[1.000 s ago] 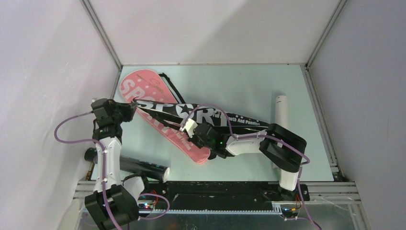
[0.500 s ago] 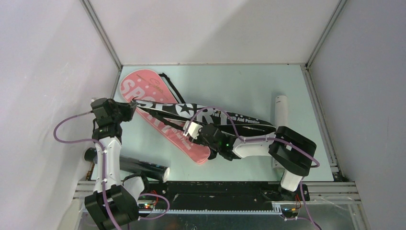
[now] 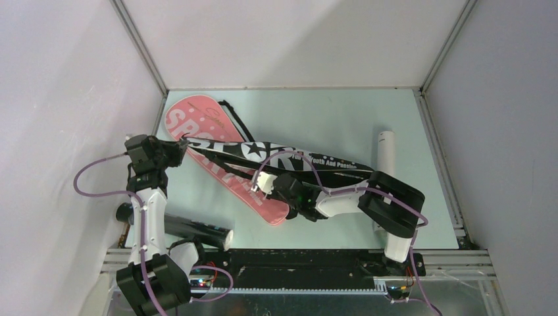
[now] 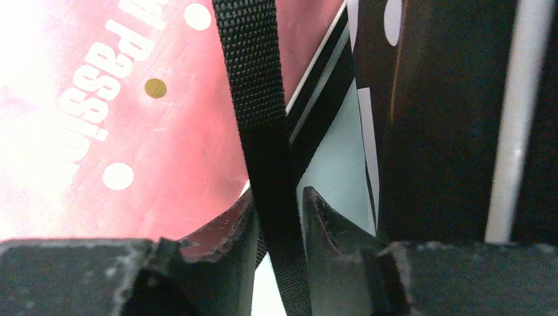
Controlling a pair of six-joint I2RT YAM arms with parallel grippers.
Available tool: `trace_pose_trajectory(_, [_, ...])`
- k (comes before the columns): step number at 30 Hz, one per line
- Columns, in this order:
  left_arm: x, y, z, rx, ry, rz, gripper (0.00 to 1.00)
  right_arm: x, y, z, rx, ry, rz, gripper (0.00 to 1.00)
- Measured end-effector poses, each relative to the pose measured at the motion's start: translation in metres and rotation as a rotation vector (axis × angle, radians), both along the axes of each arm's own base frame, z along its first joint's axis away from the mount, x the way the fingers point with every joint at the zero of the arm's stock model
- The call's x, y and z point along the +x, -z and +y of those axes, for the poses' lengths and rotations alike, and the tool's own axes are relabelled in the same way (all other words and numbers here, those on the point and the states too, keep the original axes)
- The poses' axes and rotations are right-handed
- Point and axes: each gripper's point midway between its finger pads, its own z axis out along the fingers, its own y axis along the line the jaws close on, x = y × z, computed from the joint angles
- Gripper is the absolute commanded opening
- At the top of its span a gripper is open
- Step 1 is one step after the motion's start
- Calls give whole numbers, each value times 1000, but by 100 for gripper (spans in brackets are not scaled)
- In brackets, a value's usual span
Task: Pack up the badminton gear
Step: Adjust the racket bag at the center of the board.
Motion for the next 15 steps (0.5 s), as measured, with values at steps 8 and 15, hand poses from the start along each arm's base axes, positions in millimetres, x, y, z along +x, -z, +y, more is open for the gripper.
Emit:
trace_pose_trajectory(8, [0,0,0,3,-2,1,0,-3,-2,-6,-14,9,14,0])
trace_pose_trajectory(15, [0,1,2,13,-5,6,0,-19,-100,-8,202,-27,-12,0])
